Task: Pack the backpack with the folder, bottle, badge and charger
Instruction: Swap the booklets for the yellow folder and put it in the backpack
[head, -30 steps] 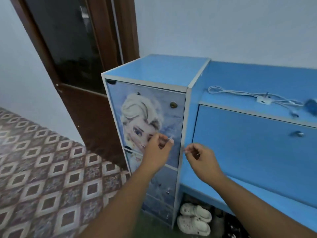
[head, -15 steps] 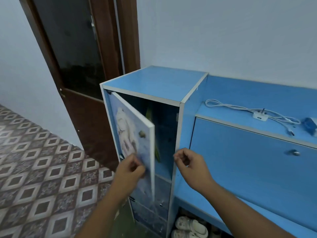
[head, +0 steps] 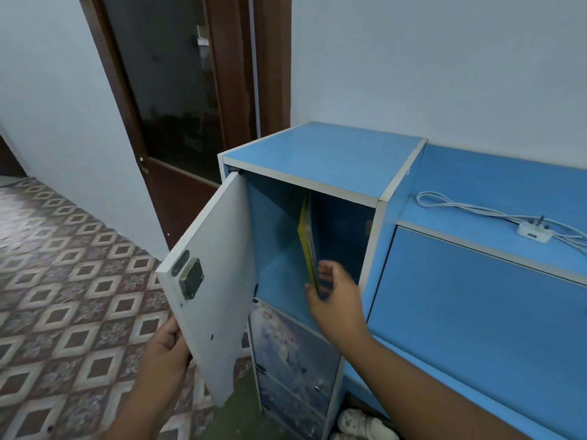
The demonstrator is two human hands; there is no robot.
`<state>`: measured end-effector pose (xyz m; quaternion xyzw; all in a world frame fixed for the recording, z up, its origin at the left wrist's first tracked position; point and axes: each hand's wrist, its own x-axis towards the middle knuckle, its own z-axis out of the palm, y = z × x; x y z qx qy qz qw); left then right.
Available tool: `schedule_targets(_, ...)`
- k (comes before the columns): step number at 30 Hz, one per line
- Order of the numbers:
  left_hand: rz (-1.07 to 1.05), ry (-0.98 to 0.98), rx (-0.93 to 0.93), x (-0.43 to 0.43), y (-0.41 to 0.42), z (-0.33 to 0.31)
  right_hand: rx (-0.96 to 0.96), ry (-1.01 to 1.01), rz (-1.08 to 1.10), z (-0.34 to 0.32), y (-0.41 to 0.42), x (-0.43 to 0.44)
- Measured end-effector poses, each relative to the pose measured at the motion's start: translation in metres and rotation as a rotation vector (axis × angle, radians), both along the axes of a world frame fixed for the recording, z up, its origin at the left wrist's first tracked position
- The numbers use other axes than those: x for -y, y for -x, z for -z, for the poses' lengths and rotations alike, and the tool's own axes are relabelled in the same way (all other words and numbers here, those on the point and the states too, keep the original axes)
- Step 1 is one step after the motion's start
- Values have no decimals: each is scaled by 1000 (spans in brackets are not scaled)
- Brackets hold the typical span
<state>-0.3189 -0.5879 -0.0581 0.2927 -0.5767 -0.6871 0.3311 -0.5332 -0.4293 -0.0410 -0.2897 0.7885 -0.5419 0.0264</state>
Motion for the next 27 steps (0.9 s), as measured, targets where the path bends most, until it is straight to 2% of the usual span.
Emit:
schedule_targets(9,10,-6,12,20,-12,5,104,-74,93,0,37,62)
schedule_targets(16,-42,-6,76,27,-12,12,88,-96,153,9,47,76)
schedule_targets(27,-23,-40,-3,32,-10,15,-35,-233,155,2,45,61)
